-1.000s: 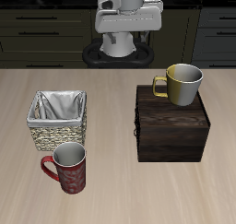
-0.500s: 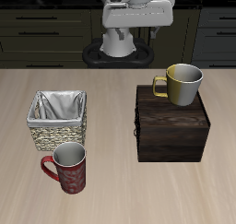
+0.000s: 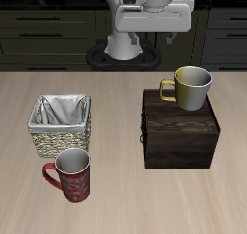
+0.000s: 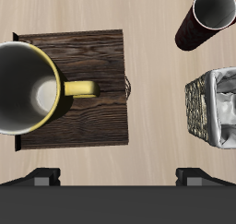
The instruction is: Place the white and yellow mug in the basket
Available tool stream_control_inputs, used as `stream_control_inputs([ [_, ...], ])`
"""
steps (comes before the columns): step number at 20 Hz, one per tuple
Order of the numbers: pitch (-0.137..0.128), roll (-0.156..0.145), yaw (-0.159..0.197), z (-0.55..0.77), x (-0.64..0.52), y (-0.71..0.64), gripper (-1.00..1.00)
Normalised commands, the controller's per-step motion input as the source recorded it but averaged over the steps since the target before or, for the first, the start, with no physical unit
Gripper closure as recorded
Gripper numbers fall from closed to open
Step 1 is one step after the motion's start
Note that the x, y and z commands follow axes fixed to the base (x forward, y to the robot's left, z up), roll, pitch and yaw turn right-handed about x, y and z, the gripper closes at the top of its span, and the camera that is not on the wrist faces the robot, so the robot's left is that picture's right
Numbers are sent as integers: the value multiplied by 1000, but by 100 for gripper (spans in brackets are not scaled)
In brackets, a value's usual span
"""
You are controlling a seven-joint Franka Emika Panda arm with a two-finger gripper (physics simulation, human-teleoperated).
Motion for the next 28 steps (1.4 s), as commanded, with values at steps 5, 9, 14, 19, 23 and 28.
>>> stream_control_inputs([
  [5, -2, -29, -14, -44, 130, 184, -100],
  [9, 22, -38, 11, -167, 116, 287, -100],
  [14, -26, -35, 46, -36, -10, 363, -100],
  [19, -15, -10, -2, 16, -29, 254, -100],
  [23, -26, 10, 22, 12, 35, 137, -100],
  [28, -34, -8, -24, 112, 145, -92, -100],
])
